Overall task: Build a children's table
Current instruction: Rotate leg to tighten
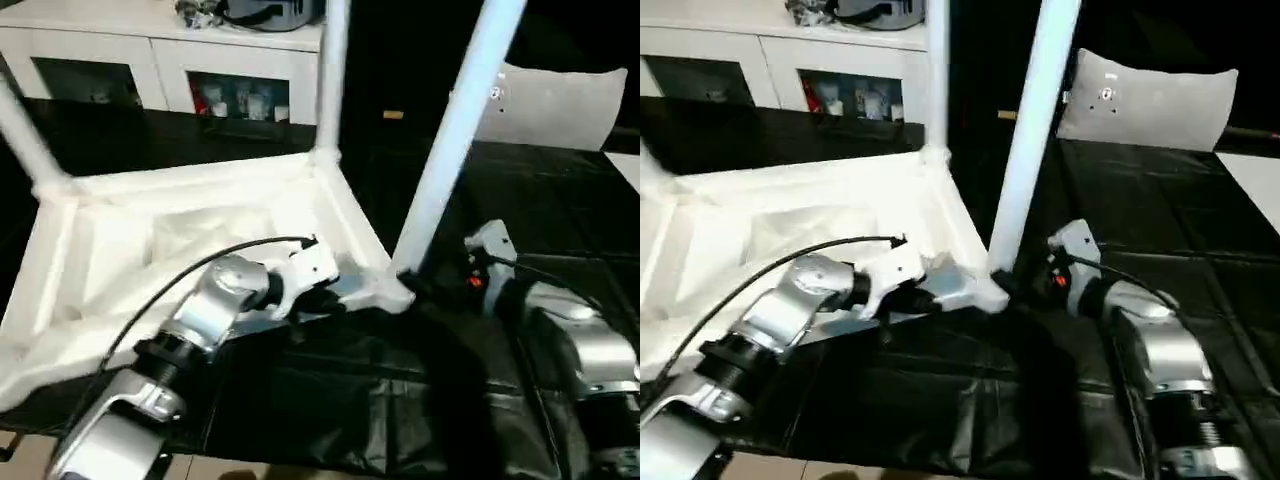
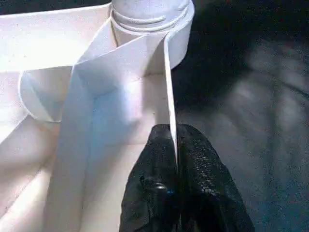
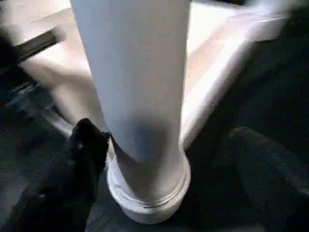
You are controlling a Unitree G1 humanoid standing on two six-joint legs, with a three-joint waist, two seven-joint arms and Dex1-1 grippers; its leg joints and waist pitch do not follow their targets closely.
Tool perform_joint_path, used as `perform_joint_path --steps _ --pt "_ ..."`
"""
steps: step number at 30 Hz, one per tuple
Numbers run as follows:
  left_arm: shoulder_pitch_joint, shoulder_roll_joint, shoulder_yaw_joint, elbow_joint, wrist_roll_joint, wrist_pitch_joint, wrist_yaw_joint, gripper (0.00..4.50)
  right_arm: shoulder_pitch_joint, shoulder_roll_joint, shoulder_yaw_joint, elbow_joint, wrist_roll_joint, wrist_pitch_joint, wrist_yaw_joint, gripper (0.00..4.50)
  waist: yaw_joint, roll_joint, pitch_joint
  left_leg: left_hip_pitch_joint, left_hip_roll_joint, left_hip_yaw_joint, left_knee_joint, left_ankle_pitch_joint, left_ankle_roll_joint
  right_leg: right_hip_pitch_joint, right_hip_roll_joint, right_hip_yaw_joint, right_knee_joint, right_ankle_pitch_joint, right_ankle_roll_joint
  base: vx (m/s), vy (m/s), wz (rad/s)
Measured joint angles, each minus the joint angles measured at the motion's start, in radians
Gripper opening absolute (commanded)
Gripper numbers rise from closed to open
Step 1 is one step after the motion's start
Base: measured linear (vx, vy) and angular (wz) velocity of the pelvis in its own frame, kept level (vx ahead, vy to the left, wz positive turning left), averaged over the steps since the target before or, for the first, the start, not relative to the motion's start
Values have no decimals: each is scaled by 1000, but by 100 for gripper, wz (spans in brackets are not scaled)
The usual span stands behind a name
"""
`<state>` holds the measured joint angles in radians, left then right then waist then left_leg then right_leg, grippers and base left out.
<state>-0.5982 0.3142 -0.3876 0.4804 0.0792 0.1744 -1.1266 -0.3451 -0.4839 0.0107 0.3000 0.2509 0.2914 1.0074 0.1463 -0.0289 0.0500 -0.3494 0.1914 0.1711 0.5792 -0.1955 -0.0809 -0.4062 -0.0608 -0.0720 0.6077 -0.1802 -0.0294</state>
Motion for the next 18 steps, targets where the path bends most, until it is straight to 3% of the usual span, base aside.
perform_joint_path --steps 11,18 --pt "7 84 -52 -17 -17 -119 -174 0 -2 -78 102 18 64 36 341 308 22 -1 0 0 1 0 6 -1 2 1 0 0 1 -1 2 0 0 0" --pt "7 93 -55 -16 -17 -139 -201 0 -2 -79 109 24 71 48 378 259 26 -1 0 0 1 0 8 -1 2 1 -1 0 2 -2 4 0 0 0"
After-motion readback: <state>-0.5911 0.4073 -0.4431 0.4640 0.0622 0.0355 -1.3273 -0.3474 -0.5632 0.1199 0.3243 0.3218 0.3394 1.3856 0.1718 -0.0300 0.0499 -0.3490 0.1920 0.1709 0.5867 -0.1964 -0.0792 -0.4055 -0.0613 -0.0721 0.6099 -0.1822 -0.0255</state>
